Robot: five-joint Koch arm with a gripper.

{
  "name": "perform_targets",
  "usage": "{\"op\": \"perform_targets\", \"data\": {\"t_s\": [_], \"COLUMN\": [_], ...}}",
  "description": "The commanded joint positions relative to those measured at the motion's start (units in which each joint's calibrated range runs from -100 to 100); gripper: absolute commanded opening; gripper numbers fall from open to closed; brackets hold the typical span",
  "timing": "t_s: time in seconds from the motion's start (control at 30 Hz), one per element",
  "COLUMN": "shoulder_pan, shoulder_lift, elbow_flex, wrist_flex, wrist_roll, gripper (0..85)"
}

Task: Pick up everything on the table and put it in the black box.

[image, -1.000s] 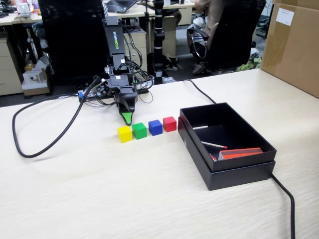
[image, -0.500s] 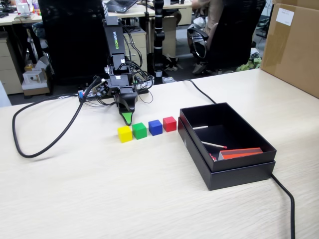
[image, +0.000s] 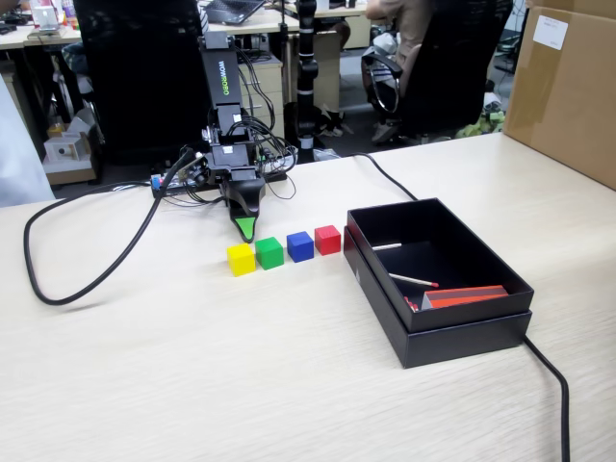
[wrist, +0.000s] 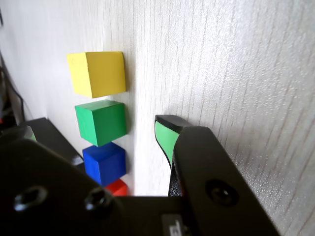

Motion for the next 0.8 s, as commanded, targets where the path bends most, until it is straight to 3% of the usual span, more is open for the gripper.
{"op": "perform_targets", "data": {"t_s": [0.0, 0.3, 0.5, 0.77], "shoulder_pan": [-0.98, -2.0, -4.69, -4.93], "shoulder_lift": [-0.13, 5.49, 24.77, 49.1], "elbow_flex": [3.05, 22.9, 44.75, 62.25], "wrist_flex": [-9.33, -27.21, -41.12, -48.81], "wrist_roll": [-0.73, -0.73, -2.49, -3.13], "gripper": [47.6, 47.5, 47.3, 47.1]}}
